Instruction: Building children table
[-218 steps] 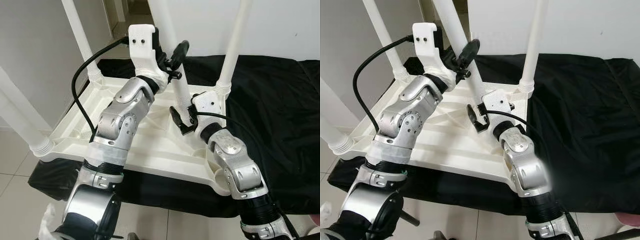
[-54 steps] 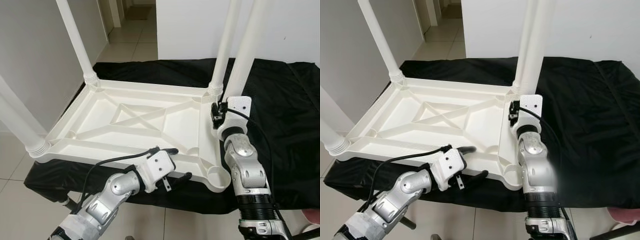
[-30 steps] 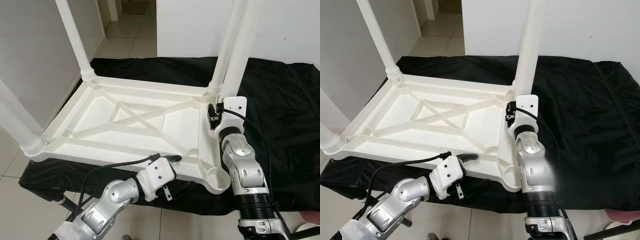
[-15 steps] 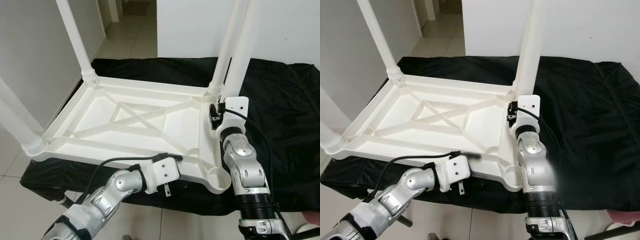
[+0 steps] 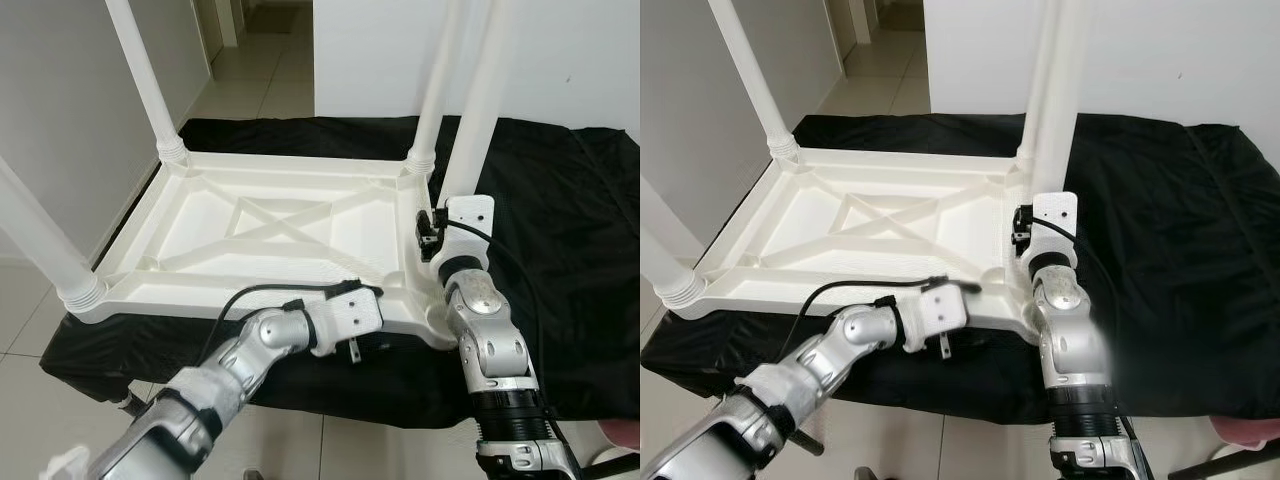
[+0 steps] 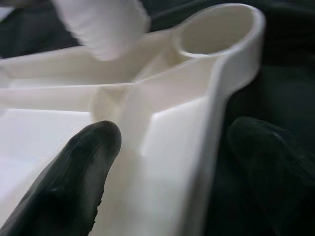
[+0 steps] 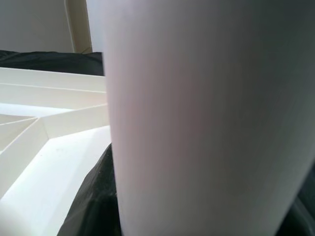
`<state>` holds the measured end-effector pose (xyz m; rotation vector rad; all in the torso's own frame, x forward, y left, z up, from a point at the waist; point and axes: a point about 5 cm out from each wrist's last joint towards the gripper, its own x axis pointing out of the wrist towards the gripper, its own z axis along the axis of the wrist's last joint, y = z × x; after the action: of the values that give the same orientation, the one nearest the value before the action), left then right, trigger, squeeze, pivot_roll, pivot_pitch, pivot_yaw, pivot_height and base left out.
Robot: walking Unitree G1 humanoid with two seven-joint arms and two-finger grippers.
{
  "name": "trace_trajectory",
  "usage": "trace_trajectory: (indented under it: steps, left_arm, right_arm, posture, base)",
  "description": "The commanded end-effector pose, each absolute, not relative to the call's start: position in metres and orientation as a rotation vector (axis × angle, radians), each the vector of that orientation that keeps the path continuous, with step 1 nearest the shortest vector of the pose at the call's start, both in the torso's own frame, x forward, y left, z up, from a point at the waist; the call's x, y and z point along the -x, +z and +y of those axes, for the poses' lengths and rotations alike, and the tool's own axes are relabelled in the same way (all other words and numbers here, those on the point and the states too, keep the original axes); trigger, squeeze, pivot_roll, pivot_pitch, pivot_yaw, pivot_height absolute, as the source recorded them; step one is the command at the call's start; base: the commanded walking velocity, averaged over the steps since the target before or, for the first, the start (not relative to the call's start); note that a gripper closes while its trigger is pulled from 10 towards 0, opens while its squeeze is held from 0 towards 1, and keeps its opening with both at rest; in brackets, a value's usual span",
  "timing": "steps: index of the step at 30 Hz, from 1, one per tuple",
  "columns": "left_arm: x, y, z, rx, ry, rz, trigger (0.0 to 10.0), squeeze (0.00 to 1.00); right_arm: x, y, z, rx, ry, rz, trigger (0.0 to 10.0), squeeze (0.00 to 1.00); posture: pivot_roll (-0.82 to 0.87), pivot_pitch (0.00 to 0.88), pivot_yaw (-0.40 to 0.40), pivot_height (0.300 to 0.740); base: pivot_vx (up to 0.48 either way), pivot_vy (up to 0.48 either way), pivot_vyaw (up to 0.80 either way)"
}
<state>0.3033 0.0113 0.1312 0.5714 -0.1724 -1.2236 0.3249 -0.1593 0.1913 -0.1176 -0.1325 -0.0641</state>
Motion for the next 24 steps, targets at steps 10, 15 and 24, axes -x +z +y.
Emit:
trace_trajectory:
  steps: [10, 15, 24]
  left_arm:
    - [-0.299, 0.140, 0.023, -0.409, -1.135, -0.203, 10.0, 0.00]
    - [-0.282, 0.150, 0.029, -0.196, -1.145, -0.190, 10.0, 0.00]
    - [-0.265, 0.153, 0.038, -0.046, -1.095, -0.130, 10.0, 0.00]
  right_arm:
    - [-0.307, 0.190, -0.155, 0.050, -0.014, -0.212, 10.0, 0.00]
    - [-0.291, 0.186, -0.154, 0.028, 0.000, -0.261, 10.0, 0.00]
    - [-0.270, 0.182, -0.162, 0.014, -0.017, -0.306, 10.0, 0.00]
  posture:
    - [-0.10, 0.074, 0.074, 0.740]
    - [-0.08, 0.074, 0.068, 0.740]
    - [-0.08, 0.073, 0.058, 0.740]
  base:
    - [0.000, 0.000, 0.00]
    - [0.000, 0.000, 0.00]
    - [0.000, 0.000, 0.00]
